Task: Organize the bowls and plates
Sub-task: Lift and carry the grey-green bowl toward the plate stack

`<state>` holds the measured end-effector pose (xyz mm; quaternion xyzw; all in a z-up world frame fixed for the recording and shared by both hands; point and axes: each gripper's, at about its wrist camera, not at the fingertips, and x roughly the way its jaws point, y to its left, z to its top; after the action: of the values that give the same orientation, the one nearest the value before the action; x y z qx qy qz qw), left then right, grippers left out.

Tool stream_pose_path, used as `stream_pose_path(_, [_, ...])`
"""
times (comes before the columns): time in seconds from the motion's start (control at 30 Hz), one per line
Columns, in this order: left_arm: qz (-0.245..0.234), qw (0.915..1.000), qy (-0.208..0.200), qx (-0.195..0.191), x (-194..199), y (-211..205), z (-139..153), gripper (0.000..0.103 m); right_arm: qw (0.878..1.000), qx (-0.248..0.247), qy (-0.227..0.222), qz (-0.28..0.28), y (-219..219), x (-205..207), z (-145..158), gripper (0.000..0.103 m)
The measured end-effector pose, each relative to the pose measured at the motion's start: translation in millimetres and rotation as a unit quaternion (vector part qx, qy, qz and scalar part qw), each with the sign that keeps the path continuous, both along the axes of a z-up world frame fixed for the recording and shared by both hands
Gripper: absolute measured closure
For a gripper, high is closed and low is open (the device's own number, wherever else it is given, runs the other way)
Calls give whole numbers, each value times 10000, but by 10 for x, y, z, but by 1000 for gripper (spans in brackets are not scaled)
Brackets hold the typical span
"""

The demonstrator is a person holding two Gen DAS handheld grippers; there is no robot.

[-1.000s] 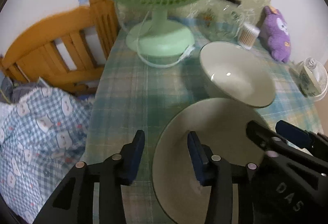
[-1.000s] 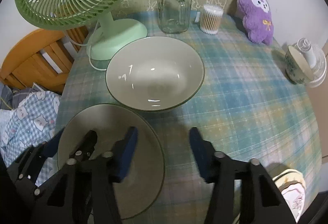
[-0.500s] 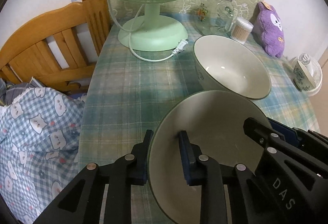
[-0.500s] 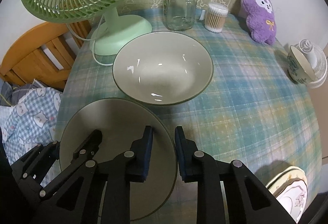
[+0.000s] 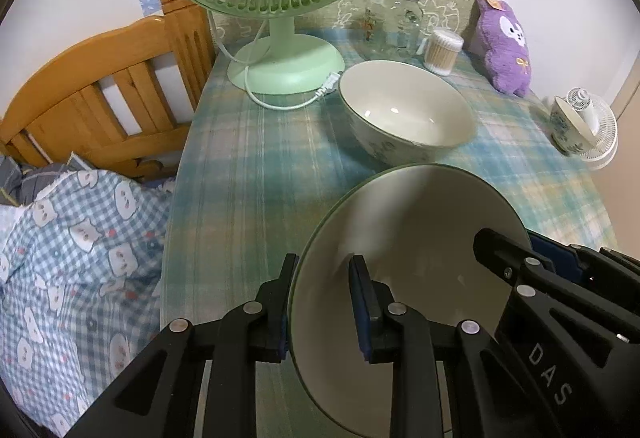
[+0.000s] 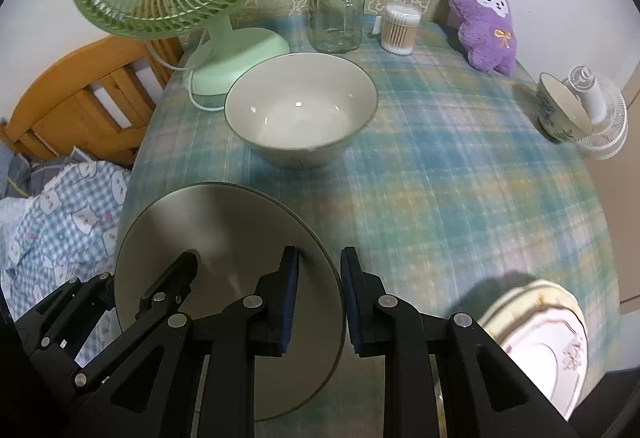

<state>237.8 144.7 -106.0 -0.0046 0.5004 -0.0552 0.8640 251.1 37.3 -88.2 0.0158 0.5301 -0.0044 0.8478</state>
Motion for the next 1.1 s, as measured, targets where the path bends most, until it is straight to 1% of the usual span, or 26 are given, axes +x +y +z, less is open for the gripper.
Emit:
stream_pose_path(0.13, [137, 9999, 41, 36, -221, -59, 38, 80, 9999, 52, 47, 90, -57, -216, 42, 78])
stream_pose_path(0.27, [275, 9996, 37, 11, -484, -130, 71, 80, 9998, 33, -8, 203, -114, -478, 88, 78])
stream_pose_path(0.6, [467, 9988, 121, -22, -1001, -266, 51, 80, 9989, 30, 60, 468, -248, -978, 78, 78])
stream_pose_path(0.73, [525, 9985, 156, 3, -1141, -285, 13, 80, 9984, 7, 117, 561, -251, -1082, 43, 78])
stream_pose_path(0.8, [544, 9982, 239, 22, -1190, -293, -28, 80, 9982, 15, 162, 583, -256, -1107, 17, 78])
stream_pose_path(0.93, [562, 9977, 391, -12, -1240, -298, -111, 80, 9977, -32, 253, 623, -255, -1134, -41, 78])
stream_pose_path(1.1, [477, 9979, 442, -12, -1255, -345, -194, 79, 9974, -108, 403, 579, -286, -1130, -159, 78])
